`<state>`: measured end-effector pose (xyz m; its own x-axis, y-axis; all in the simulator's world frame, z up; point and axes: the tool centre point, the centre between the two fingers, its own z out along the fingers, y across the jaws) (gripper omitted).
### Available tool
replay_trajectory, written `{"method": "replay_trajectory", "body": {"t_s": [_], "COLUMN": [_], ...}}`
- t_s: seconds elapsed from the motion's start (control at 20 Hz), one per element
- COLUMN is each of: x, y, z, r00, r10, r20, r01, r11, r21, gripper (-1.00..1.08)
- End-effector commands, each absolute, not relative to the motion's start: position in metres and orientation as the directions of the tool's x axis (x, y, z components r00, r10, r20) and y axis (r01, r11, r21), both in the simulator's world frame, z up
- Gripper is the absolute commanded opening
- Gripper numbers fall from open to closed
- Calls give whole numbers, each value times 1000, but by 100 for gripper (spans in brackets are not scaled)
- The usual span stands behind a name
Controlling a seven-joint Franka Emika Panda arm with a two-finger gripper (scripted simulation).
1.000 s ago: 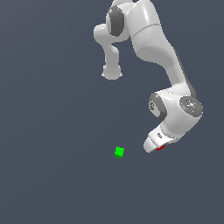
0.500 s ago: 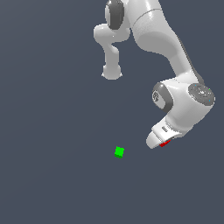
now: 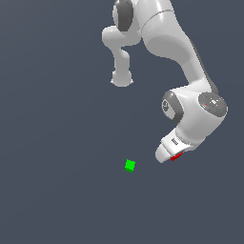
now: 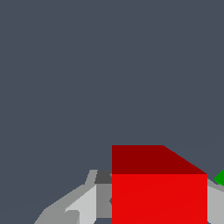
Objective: Stack the red cube on top of the green cube.
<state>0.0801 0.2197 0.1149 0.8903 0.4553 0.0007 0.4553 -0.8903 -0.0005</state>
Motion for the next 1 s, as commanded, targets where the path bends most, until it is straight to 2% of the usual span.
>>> {"method": "replay_trajectory", "body": {"t_s": [0.0,0.65,0.95], "x": [82,96,101], "y": [203,73,40], "z": [111,71,61], "r00": [891,891,891], "r10": [453,453,453], "r20": [1,0,0], "r01": [453,453,453], "r11": [-891,-891,-891], "r21": [0,0,0], "gripper": [-100,-100,-100]}}
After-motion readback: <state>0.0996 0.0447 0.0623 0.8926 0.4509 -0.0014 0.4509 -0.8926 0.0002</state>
